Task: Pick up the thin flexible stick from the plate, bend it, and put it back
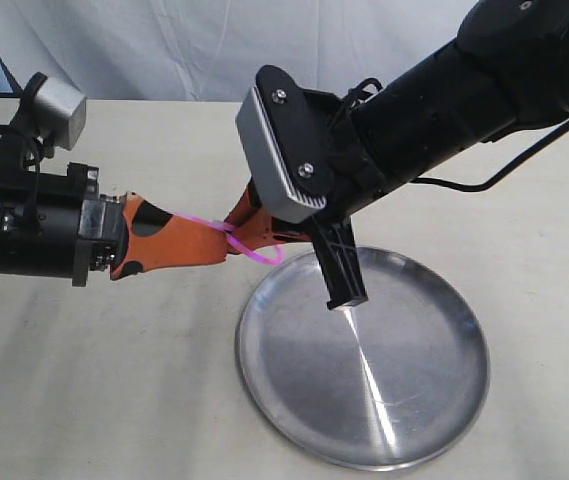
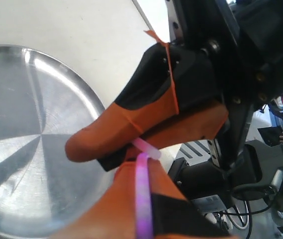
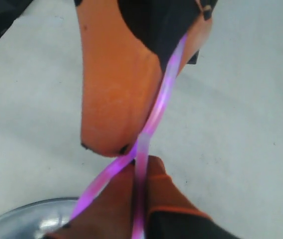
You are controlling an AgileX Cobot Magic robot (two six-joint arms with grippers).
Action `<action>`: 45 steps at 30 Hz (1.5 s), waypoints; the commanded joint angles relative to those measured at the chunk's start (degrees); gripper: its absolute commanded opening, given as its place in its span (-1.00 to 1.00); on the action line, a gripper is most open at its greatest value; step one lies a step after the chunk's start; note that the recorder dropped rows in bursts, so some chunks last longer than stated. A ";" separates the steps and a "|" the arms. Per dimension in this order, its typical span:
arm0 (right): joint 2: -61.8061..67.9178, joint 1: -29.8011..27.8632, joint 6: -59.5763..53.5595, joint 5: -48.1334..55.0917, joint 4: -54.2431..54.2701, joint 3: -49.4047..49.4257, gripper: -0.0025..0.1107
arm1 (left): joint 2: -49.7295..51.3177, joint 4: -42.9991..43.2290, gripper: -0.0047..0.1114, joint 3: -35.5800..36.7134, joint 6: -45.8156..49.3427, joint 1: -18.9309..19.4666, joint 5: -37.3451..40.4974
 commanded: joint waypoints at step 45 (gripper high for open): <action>-0.79 1.57 86.38 -10.78 -7.16 0.18 -0.96 | 0.57 -5.40 -0.77 -0.43 -0.71 0.49 -7.71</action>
